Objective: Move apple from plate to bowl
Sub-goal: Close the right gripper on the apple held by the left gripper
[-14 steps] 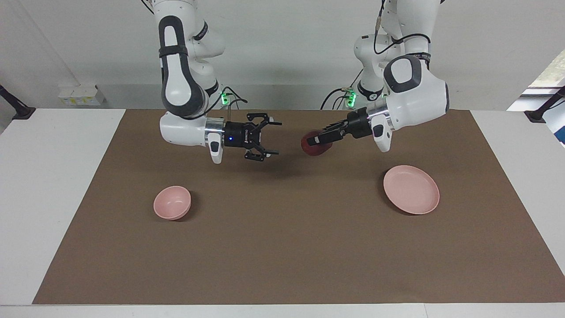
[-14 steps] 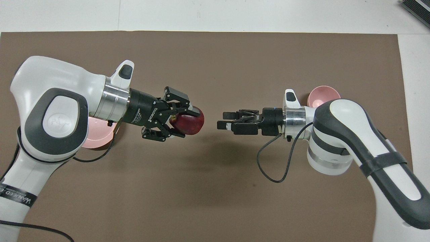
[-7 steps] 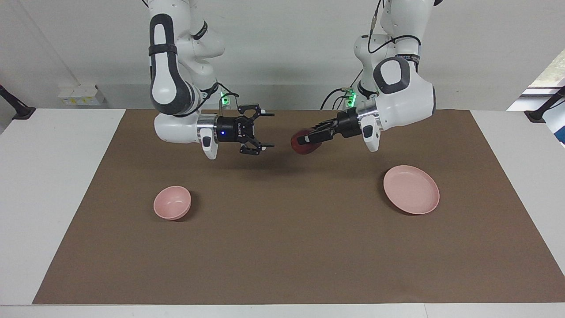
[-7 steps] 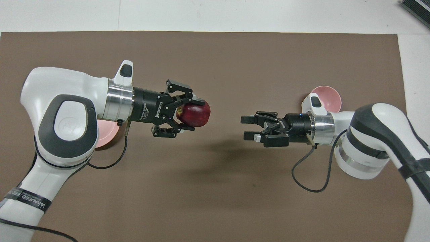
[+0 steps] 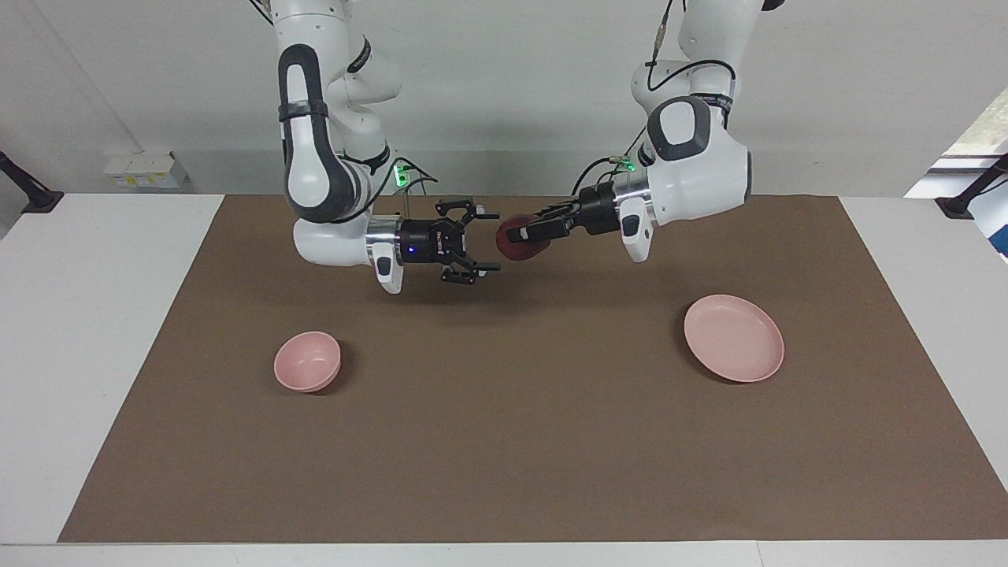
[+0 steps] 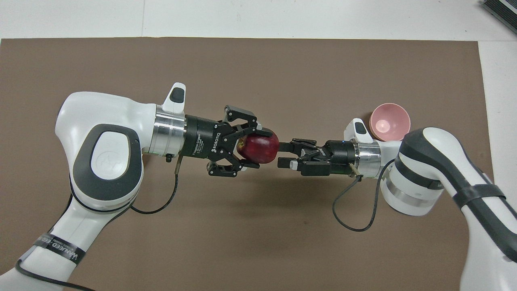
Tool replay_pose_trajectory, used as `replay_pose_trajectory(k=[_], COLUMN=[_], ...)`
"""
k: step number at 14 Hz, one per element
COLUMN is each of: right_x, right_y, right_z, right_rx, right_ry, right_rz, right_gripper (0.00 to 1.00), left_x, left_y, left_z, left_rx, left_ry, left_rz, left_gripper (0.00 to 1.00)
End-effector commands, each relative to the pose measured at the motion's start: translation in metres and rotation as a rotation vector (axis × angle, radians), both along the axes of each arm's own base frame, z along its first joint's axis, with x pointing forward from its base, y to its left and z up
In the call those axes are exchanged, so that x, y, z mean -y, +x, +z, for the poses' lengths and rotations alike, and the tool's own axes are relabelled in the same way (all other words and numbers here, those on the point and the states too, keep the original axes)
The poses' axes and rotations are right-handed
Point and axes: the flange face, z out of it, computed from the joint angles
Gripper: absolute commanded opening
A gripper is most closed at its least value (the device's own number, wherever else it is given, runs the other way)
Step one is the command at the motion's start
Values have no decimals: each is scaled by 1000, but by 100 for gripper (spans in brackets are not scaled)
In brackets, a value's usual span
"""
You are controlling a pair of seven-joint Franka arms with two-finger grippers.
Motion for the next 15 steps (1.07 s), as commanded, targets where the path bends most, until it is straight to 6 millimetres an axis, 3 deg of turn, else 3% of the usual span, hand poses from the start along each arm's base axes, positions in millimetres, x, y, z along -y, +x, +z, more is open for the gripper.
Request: replay_pose_trajectory(k=[1, 8, 11, 15], right_x=[1, -2, -20, -20], right_y=[-3, -1, -3, -10], right_z=[10, 8, 7, 3], right_rx=[11, 30, 26, 41], right_ry=[72, 55, 54, 37], right_rz=[3, -15, -36, -31], right_gripper=[100, 100, 100, 100], left_x=[-1, 8, 13, 17], left_y=[-15, -23, -26, -29], left_z=[4, 4, 4, 3], left_rx=[-15, -62, -78, -84], left_ry=[-6, 4, 7, 9], left_rz=[10, 11, 11, 10], left_gripper=[0, 0, 0, 0])
